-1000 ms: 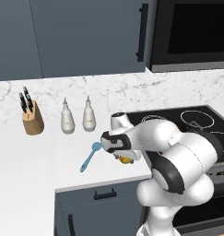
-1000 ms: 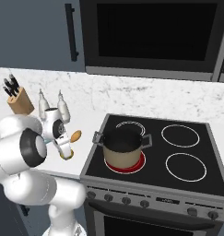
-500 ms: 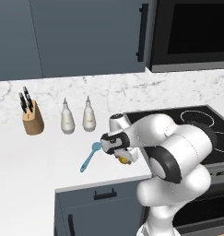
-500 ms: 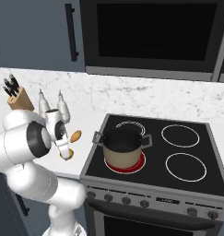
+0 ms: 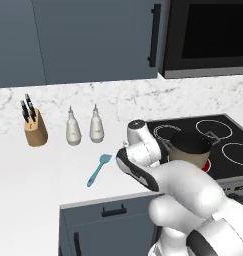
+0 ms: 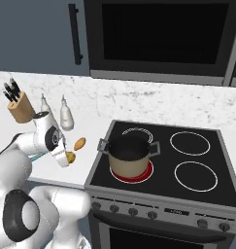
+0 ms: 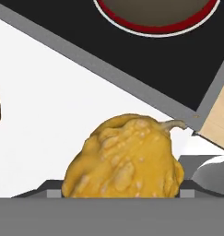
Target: Put the squash and potato in the pot. Retrieve the spatula and lightly stir the vegetables in the pot.
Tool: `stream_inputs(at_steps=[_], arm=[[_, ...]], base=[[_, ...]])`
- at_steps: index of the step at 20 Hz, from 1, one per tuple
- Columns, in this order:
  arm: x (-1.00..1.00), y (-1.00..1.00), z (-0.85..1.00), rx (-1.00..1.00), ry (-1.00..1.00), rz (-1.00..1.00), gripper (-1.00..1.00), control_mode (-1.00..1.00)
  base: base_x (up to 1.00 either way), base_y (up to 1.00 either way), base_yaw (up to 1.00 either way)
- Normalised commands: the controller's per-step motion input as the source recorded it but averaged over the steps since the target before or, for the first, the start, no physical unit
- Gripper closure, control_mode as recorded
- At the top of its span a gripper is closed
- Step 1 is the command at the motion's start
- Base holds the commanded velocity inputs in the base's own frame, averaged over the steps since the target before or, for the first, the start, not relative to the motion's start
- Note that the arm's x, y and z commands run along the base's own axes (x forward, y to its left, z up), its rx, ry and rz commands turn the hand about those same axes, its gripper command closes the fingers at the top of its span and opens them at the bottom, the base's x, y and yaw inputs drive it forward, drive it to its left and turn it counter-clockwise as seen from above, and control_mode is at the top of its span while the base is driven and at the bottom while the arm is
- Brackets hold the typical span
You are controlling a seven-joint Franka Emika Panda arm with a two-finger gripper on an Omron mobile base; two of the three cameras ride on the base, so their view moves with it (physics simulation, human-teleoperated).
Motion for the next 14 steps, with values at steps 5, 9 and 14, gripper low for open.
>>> stream_inputs(at_steps=[5,9,14], arm=[[-0.45,-0.48,1.00,0.15,-0.02,0.05,1.00,-1.00],[-0.62,-0.20,1.00,0.19,0.06,0.07,1.00,-1.00],[-0.62,-0.13,1.00,0.16,0.10,0.03,1.00,-1.00]], base=[[0.00,0.00,0.00],[0.00,0.00,0.00],[0.00,0.00,0.00]])
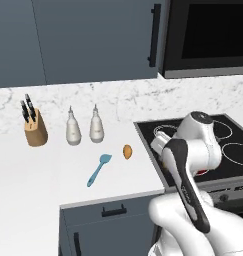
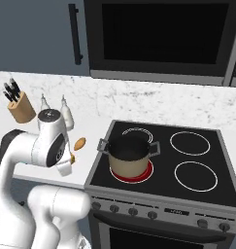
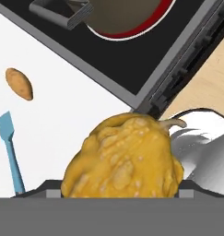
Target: Put the squash and potato in the pot. Retrieve the spatula and lightly stir the vegetables in the pot.
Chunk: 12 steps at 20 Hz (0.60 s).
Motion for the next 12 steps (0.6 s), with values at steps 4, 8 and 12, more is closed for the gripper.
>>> stream_inputs(at_steps=[4,8,12], arm=[[-0.30,-0.23,1.00,0.12,0.14,0.02,1.00,-1.00],[-0.07,-0.28,1.00,0.07,0.21,0.03,1.00,-1.00],[0.08,-0.51,0.81,-0.03,0.16,0.05,1.00,-1.00]], base=[[0.00,0.00,0.00],[0.00,0.00,0.00],[0.00,0.00,0.00]])
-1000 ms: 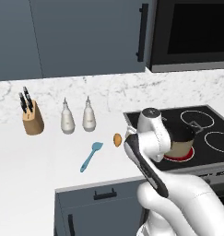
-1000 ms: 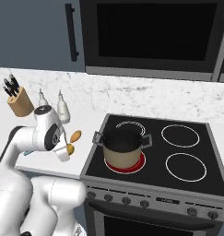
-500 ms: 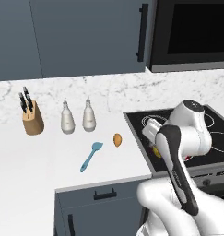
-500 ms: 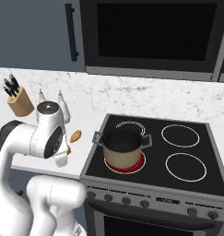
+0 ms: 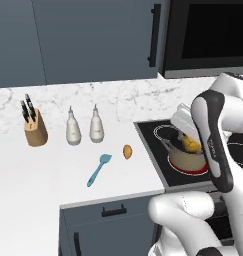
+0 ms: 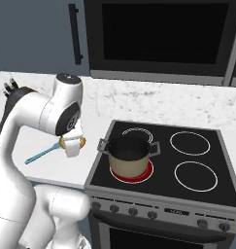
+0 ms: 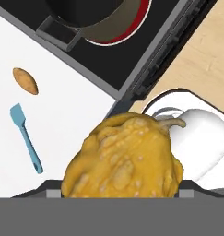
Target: Put the squash and potato in the pot. Retrieve the spatula and lightly stir the vegetables in the pot.
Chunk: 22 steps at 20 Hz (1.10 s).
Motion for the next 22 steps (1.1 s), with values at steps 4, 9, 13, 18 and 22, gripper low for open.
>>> stream_inputs(at_steps=[4,9,13,18,22], arm=[[0.45,-0.82,0.02,-0.21,0.03,0.15,1.00,-1.00],[0.38,-0.61,-0.32,-0.27,-0.01,0.25,1.00,-1.00],[0.21,-0.30,-0.46,-0.22,-0.10,0.30,1.00,-1.00],[0.32,-0.32,-0.46,-0.11,-0.07,0.34,1.00,-1.00],[0.44,-0.36,-0.46,-0.01,-0.09,0.31,1.00,-1.00]], base=[[0.00,0.00,0.00],[0.00,0.00,0.00],[0.00,0.00,0.00],[0.00,0.00,0.00],[0.00,0.00,0.00]])
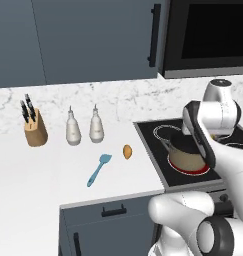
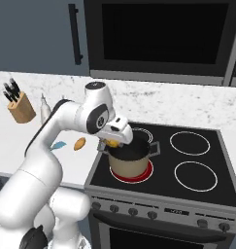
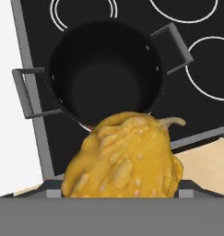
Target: Put the squash and potato in the pot. Retrieve the spatula and lightly stir the vegetables in the pot.
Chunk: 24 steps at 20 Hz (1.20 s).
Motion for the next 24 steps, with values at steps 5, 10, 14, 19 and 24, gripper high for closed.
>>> stream_inputs(at_steps=[5,10,14,19,24], arm=[[0.35,-0.35,-0.51,0.00,-0.08,0.27,1.00,-1.00],[0.40,-0.08,-0.38,0.00,-0.02,0.13,1.00,-1.00],[0.58,-0.01,-0.24,0.00,0.00,0.01,1.00,-1.00],[0.54,-0.18,-0.23,0.04,0.04,0.00,1.00,-1.00],[0.36,-0.27,-0.31,0.09,0.08,0.00,1.00,-1.00]], base=[[0.00,0.00,0.00],[0.00,0.00,0.00],[0.00,0.00,0.00],[0.00,0.00,0.00],[0.00,0.00,0.00]])
